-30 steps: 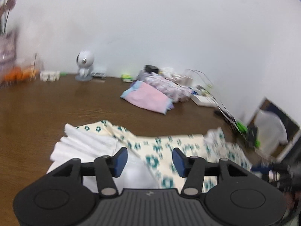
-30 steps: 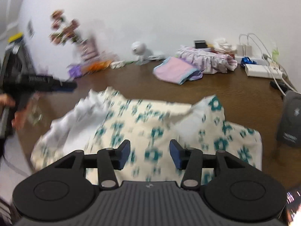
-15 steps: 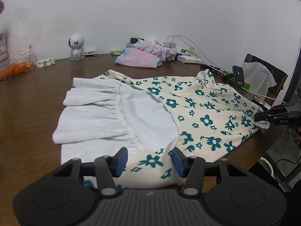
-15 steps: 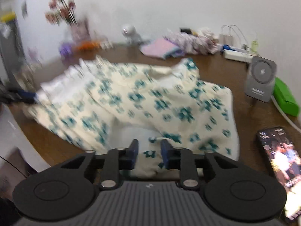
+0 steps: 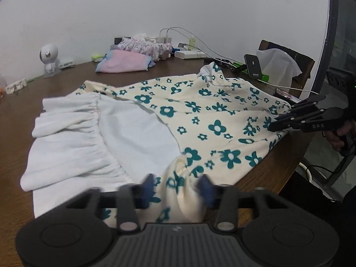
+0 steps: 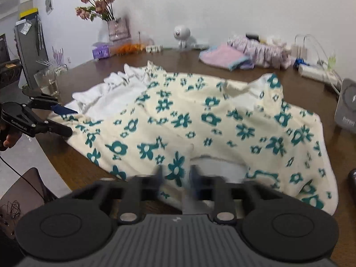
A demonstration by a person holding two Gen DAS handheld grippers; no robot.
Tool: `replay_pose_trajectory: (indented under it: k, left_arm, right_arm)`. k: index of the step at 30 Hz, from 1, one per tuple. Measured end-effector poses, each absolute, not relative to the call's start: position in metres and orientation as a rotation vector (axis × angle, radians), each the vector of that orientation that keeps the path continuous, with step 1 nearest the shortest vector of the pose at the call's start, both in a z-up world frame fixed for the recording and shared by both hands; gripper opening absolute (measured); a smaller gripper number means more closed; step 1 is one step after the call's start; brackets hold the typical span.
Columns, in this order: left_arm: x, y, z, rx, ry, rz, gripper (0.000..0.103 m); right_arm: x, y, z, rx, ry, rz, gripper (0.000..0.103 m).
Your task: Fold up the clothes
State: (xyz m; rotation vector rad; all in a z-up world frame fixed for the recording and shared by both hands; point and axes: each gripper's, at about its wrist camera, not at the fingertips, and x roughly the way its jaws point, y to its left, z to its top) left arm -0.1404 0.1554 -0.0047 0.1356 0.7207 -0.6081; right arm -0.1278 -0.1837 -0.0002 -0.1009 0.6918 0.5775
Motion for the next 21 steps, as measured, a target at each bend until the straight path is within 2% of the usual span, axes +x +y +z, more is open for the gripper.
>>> replay_pose_trajectory:
  k: [3,4,5,7,8,10,16,21]
  left_arm:
    - [-0.142,0.166,-0.003,0.108,0.717,-0.621,0.035]
    - [-0.143,0.171,-0.001,0.092,0.715,-0.623,0.035]
    - [-0.145,0.174,0.0,0.077,0.715,-0.625,0.043]
    - [-0.152,0.179,0.004,0.094,0.71,-0.624,0.056]
    - [-0.156,0.18,0.005,0.113,0.704,-0.618,0.06]
    - [-0.163,0.184,0.008,0.137,0.7,-0.611,0.061]
    - [-0.168,0.191,0.003,0.162,0.718,-0.624,0.063]
    - [-0.166,0.184,-0.002,0.204,0.691,-0.627,0.061]
  right_arm:
    - [-0.133,-0.189,0.003,-0.131,0.71,0.563,0.006]
    - [-0.134,-0.193,0.004,-0.138,0.706,0.548,0.013]
    - [-0.137,-0.198,0.007,-0.141,0.692,0.543,0.018]
    - [-0.148,-0.208,0.012,-0.144,0.636,0.566,0.041]
    - [-0.156,-0.214,0.014,-0.148,0.597,0.597,0.045]
    - [-0.171,-0.223,0.017,-0.174,0.532,0.647,0.054]
    - [-0.18,-0.252,0.013,-0.195,0.541,0.612,0.055]
    - [-0.176,-0.235,0.005,-0.272,0.554,0.656,0.052]
